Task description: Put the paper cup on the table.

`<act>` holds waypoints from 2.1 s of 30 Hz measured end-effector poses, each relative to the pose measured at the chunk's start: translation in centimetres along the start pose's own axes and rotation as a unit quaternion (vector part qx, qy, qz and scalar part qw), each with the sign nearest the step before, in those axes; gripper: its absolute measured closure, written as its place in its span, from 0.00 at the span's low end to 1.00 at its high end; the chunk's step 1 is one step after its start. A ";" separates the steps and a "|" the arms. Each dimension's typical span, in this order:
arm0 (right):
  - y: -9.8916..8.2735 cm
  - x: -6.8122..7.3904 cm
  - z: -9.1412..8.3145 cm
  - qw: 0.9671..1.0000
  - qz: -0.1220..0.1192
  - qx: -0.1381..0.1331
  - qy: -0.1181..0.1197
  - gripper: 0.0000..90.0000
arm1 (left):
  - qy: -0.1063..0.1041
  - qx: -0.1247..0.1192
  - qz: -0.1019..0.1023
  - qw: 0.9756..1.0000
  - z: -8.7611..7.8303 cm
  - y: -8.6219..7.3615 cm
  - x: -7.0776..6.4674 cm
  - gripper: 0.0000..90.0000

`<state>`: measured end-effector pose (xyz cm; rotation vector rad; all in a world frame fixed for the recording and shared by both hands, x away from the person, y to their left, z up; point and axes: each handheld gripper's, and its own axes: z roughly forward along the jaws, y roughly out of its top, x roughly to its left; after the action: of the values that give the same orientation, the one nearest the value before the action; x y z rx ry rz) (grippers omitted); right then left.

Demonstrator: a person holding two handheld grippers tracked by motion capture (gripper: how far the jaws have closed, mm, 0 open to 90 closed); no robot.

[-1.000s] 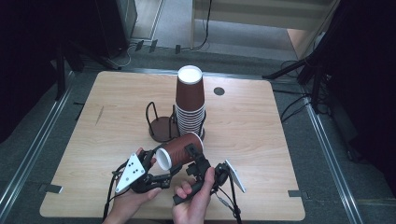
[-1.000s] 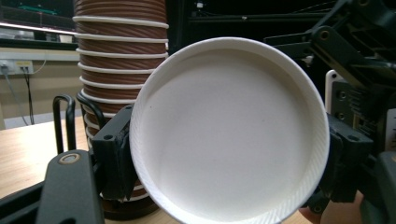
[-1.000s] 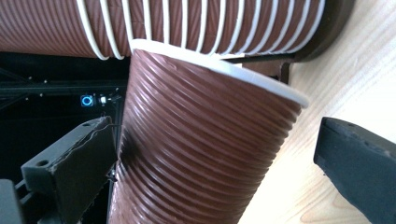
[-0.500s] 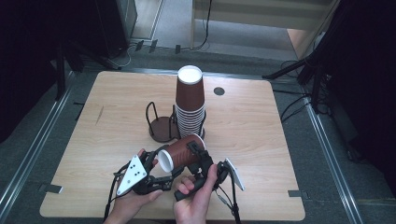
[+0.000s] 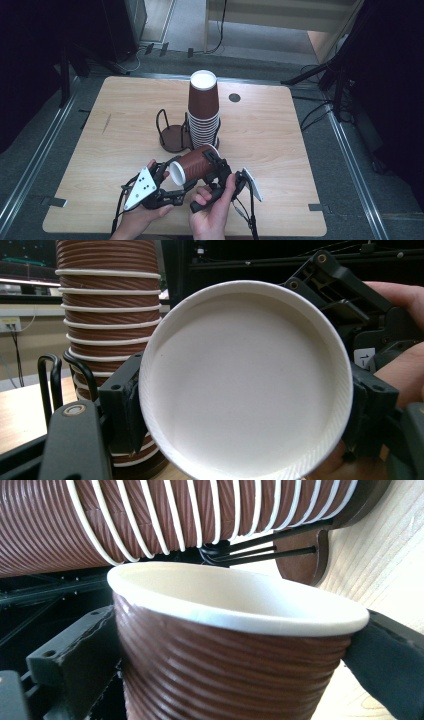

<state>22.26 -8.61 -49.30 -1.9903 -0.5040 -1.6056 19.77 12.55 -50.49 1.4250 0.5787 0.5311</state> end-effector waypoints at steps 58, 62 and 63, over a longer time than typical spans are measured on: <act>0.8 3.4 -2.0 0.988 -0.114 -0.047 0.098 0.12 | 0.052 0.048 -0.035 0.997 -1.4 -0.1 0.1 0.00; 0.9 3.7 -2.1 0.984 -0.146 -0.057 0.089 0.12 | 0.062 0.053 -0.040 0.996 -1.7 -0.4 0.5 0.00; 0.9 3.8 -2.1 0.983 -0.150 -0.058 0.087 0.12 | 0.064 0.054 -0.042 0.996 -1.8 -0.5 0.5 0.00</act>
<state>21.98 -10.76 -45.42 -1.9012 -0.6799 -2.0138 18.98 14.23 -51.08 1.4684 0.7759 0.5332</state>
